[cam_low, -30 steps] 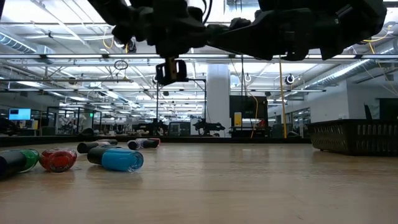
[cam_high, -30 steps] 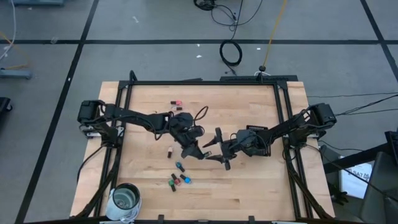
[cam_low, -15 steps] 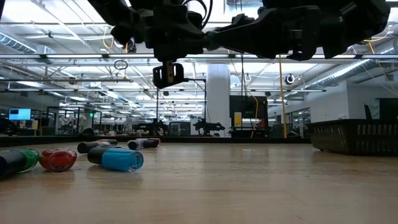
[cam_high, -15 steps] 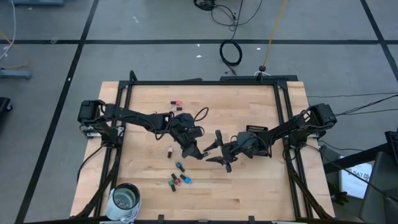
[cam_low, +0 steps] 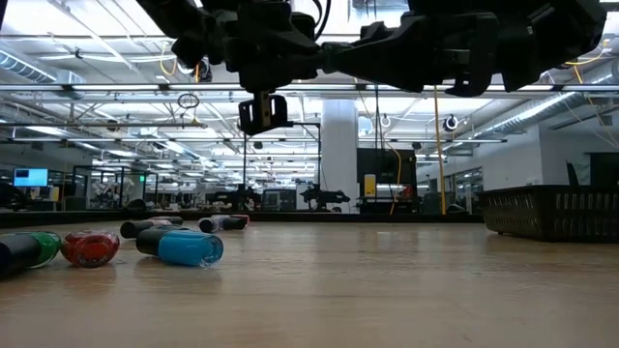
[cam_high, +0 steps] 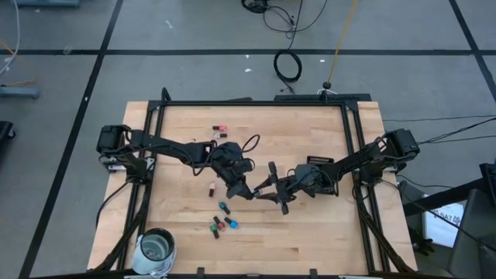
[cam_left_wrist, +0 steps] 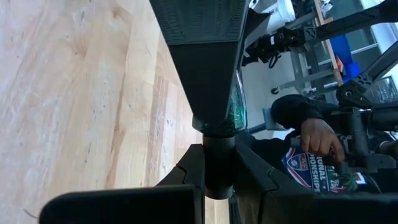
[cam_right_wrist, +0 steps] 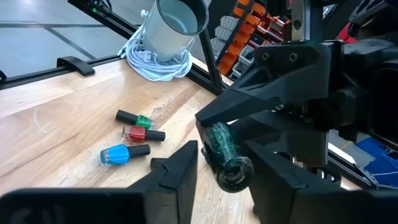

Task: Pick & Place Nail Polish
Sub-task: Put the green nail polish into the black basket

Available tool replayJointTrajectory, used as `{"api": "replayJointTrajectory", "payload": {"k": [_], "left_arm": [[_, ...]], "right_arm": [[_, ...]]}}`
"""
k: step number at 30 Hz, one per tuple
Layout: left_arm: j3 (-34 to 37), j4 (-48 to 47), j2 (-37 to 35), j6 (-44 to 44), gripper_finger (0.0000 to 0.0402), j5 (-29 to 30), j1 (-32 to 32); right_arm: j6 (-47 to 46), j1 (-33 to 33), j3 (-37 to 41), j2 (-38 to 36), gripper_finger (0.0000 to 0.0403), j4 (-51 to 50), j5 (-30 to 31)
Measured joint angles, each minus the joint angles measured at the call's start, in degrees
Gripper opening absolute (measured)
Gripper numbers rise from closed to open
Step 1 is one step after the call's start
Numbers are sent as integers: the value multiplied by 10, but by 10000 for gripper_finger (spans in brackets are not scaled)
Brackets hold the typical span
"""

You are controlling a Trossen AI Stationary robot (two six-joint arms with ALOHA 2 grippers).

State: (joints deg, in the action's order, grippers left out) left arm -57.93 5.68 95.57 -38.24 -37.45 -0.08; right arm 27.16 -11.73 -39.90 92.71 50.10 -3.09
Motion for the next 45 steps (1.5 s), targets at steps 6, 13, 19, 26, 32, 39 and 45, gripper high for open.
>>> {"api": "replayJointTrajectory", "payload": {"k": [6,13,19,26,32,39,45], "left_arm": [[1,4,0,-4,34,-3,0],[1,19,0,14,50,-3,-1],[1,73,-2,101,122,10,4],[0,86,-19,210,190,80,23],[1,3,-44,227,212,197,47],[3,-87,-77,308,198,408,32],[2,-95,-138,400,186,405,22]], "right_arm": [[8,0,0,0,69,2,-4],[6,2,0,-1,66,5,-42],[-25,1,1,-15,66,-9,-56],[-67,4,0,-50,66,-75,-60],[-140,18,0,-113,66,-247,25],[-227,19,60,-237,66,-351,172],[-300,19,150,-371,66,-345,232]]}}
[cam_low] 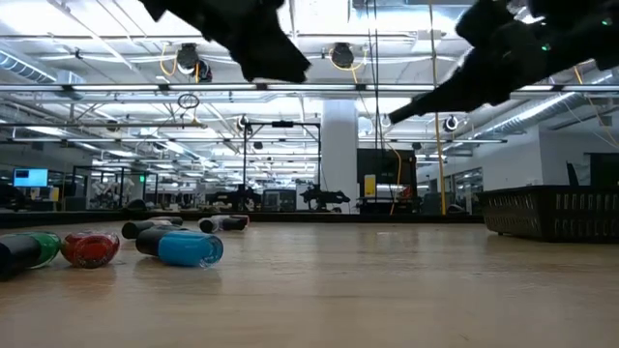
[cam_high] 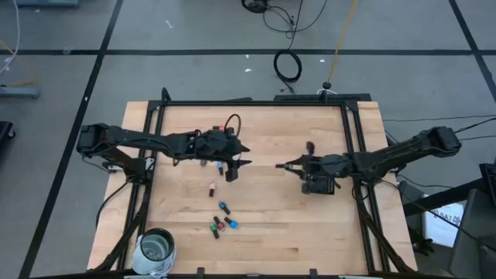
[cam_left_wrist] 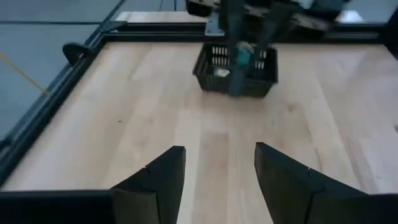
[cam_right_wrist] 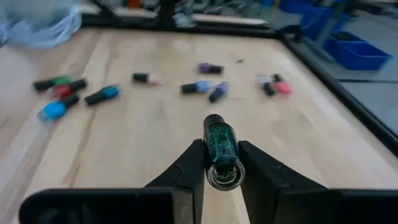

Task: Pick & Place Nail Polish
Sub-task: Put the green nail polish into the black basket

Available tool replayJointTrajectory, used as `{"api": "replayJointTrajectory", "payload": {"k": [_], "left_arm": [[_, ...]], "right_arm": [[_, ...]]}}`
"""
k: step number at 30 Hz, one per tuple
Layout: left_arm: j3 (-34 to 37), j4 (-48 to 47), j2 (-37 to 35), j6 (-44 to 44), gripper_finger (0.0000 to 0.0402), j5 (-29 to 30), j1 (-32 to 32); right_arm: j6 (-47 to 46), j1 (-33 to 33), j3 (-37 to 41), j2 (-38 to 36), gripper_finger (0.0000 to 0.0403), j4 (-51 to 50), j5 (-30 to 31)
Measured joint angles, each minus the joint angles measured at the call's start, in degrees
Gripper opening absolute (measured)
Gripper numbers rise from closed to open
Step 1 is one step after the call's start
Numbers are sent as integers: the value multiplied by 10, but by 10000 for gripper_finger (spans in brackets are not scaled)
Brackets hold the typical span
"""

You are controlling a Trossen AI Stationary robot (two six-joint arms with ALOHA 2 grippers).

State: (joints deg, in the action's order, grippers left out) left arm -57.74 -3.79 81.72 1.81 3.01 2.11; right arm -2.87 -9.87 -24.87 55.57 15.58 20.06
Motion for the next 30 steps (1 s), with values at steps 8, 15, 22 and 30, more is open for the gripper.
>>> {"api": "replayJointTrajectory", "payload": {"k": [8,15,22,30], "left_arm": [[85,123,-66,23,186,25,32],[190,254,-120,-38,186,29,84],[207,275,-132,-47,186,27,95],[207,278,-123,-49,186,26,94]], "right_arm": [[-29,-4,71,-114,66,0,69],[-40,-4,100,-152,66,33,-1],[-12,-4,112,-158,66,168,-267],[-36,-15,155,-144,66,394,-586]]}}
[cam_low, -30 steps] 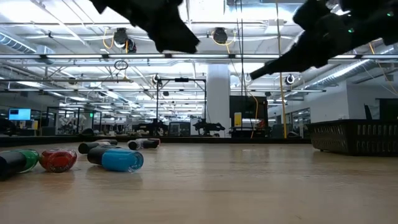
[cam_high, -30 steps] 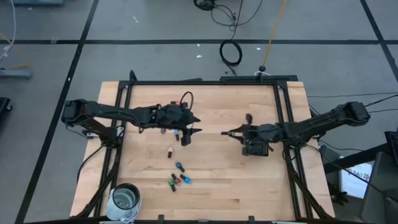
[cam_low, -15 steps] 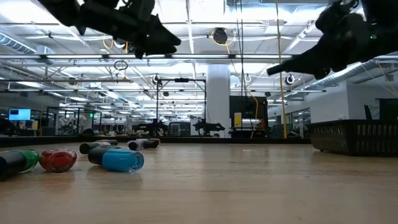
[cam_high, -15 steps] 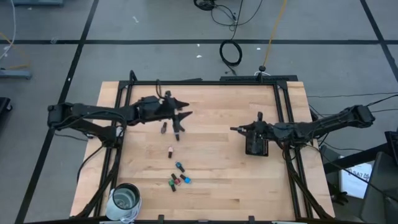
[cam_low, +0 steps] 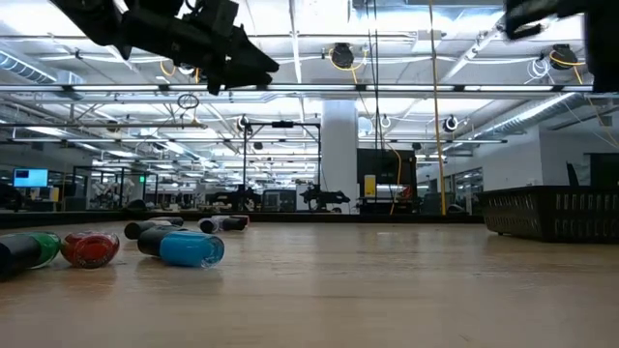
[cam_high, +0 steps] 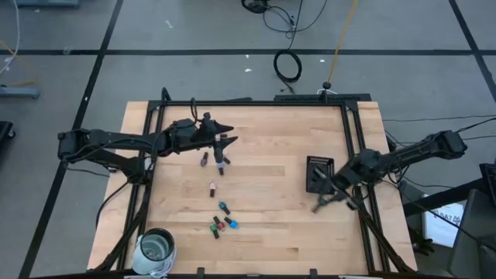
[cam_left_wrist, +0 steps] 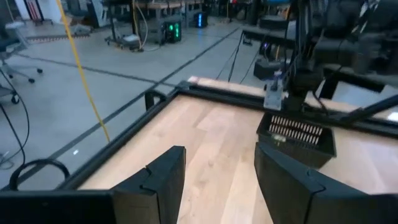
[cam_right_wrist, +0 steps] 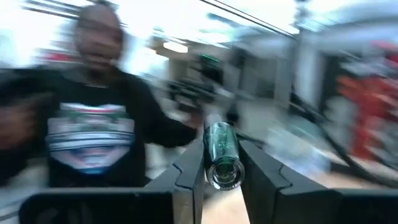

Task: Pick & Place Nail Polish
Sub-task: Put the green nail polish into the black basket

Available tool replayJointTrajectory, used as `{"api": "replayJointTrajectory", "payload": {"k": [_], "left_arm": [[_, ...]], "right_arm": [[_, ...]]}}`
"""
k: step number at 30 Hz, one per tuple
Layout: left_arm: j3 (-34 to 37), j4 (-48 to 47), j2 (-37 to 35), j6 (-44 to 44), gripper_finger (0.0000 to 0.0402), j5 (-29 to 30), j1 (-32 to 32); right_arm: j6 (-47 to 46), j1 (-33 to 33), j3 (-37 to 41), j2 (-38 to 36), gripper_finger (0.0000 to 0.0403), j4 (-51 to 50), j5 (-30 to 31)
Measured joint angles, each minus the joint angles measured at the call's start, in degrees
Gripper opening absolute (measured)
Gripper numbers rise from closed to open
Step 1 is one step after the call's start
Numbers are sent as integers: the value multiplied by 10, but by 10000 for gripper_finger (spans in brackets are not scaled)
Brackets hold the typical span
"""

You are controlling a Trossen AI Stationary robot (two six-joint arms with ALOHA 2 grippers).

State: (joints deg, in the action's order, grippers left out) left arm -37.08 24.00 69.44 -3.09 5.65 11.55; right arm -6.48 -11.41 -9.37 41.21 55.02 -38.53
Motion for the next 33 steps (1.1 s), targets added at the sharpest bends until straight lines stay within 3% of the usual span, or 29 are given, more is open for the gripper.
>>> {"api": "replayJointTrajectory", "payload": {"k": [4,12,15,19,27,33], "left_arm": [[0,1,1,0,186,0,0],[0,1,0,0,186,0,0],[0,1,0,0,186,0,0],[0,-4,0,-2,186,0,0],[0,-15,0,-7,186,0,0],[0,-43,0,-28,186,0,0]], "right_arm": [[-4,-30,9,1,66,84,-66],[-4,-44,9,2,66,69,-20],[-8,-36,9,2,66,27,46],[-46,-12,7,-4,66,-59,178],[-42,13,-50,-89,66,-371,364],[-63,-17,-71,-159,66,-569,474]]}}
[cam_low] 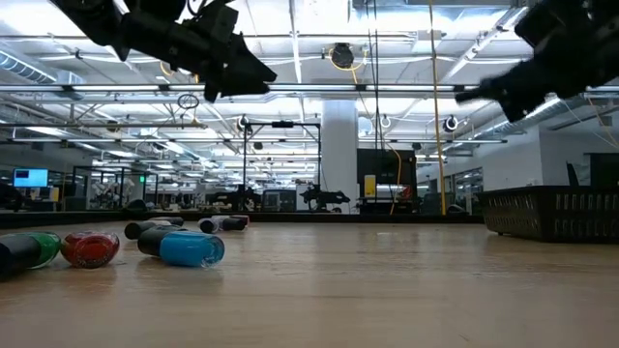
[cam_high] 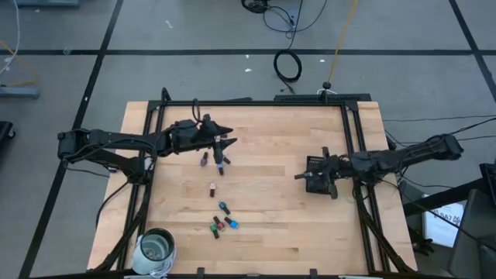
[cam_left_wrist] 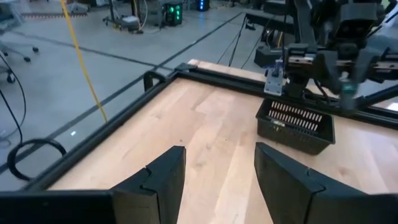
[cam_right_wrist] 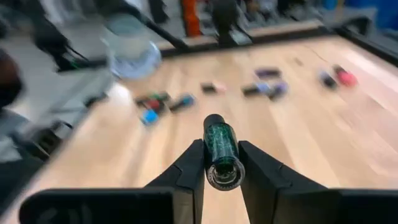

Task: Pick & Place Nail Polish
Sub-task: Put the green nail polish into the black basket

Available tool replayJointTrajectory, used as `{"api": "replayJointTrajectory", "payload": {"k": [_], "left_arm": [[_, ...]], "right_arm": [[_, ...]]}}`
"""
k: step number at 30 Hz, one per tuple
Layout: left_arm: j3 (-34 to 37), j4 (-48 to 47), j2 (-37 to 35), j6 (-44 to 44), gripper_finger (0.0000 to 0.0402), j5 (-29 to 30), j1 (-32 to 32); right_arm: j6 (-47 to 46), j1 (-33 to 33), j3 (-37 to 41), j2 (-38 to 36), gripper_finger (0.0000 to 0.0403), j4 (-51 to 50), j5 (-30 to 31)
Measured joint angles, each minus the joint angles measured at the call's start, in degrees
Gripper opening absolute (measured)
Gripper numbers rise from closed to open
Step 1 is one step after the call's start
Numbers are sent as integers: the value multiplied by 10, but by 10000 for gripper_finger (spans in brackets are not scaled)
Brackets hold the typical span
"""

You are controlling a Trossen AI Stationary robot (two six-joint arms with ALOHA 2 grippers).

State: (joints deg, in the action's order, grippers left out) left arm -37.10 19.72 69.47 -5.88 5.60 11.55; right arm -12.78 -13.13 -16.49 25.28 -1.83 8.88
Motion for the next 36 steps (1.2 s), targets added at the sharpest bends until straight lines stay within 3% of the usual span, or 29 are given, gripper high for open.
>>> {"api": "replayJointTrajectory", "payload": {"k": [5,16,24,31,36], "left_arm": [[0,-9,0,-7,186,0,0],[0,32,0,-4,186,0,0],[0,35,0,-5,186,-1,0],[0,32,0,-5,186,-1,0],[0,33,0,-4,186,3,0]], "right_arm": [[-48,-14,0,-47,66,-133,85],[-131,-16,-10,-80,66,-221,96],[-263,-16,-45,-73,66,-324,179],[-387,-16,-45,-46,66,-416,152],[-403,-16,-45,-19,66,-428,134]]}}
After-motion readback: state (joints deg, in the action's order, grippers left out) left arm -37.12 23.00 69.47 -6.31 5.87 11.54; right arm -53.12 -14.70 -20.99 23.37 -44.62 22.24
